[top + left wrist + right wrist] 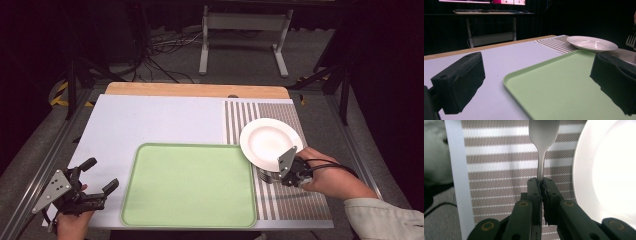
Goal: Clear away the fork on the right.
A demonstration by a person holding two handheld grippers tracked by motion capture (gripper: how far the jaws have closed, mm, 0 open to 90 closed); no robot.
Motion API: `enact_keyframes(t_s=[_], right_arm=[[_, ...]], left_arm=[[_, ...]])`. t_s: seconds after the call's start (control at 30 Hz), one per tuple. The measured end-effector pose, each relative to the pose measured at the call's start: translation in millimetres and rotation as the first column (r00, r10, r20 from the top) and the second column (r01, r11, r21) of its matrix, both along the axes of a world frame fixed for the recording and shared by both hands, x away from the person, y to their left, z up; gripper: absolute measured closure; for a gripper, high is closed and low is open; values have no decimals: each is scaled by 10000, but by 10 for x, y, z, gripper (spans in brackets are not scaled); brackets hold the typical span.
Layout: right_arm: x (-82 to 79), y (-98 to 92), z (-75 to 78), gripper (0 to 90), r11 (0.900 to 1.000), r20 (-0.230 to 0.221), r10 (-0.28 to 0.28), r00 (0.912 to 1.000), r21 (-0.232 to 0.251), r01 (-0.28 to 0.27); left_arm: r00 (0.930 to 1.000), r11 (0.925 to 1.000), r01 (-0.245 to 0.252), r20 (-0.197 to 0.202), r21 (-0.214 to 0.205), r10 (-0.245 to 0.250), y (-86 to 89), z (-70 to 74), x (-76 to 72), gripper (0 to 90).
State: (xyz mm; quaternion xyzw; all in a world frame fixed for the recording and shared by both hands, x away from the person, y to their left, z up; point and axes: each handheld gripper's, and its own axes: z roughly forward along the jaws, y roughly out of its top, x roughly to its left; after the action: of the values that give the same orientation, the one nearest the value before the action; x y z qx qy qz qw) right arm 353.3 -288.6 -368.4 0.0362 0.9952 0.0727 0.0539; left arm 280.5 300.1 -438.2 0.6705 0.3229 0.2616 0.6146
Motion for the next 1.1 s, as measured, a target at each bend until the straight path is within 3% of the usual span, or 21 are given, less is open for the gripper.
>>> enact_keyframes(t_s=[0.17, 0.23, 0.4, 0.43, 0.5, 0.63, 1.0, 1.03, 1.1], right_arm=[[-29, -13, 74, 857, 9972, 110, -477, 9988, 581, 470], [-24, -16, 83, 857, 9963, 133, -397, 9991, 771, 385], [-58, -14, 166, 857, 9808, 194, -1059, 9942, 1669, 1012], [-58, -14, 166, 857, 9808, 194, -1059, 9942, 1669, 1012], [-67, 8, 210, 857, 9652, 236, -1415, 9897, 2254, 1326], [-63, 46, 242, 857, 9493, 153, -1815, 9833, 2637, 1711], [-42, 296, 323, 857, 9171, -140, -2596, 9656, 3098, 2510], [-40, 385, 349, 857, 9012, -325, -2940, 9553, 3236, 2883], [-38, 417, 360, 857, 8965, -382, -3070, 9510, 3238, 3024]], left_arm=[[10000, 10000, 6, 15, 23, -6, 2, 5, -4, 3], [10000, 10000, 7, 9, 22, -7, 3, 5, -5, 3], [10000, 10000, 2, 18, 33, -2, 2, 7, -4, 3], [10000, 10000, 2, 18, 33, -2, 2, 7, -4, 3], [10000, 10000, -3, 38, 24, 3, 6, 8, -6, 3], [10000, 10000, -14, 42, 21, 14, 9, 9, -7, 3], [10000, 10000, -4, 40, 30, 4, 7, 5, -4, 3], [10000, 10000, -1, 24, 7, 1, 2, 3, -6, 3], [10000, 10000, 4, 28, 13, -4, 1, 4, -6, 3]])
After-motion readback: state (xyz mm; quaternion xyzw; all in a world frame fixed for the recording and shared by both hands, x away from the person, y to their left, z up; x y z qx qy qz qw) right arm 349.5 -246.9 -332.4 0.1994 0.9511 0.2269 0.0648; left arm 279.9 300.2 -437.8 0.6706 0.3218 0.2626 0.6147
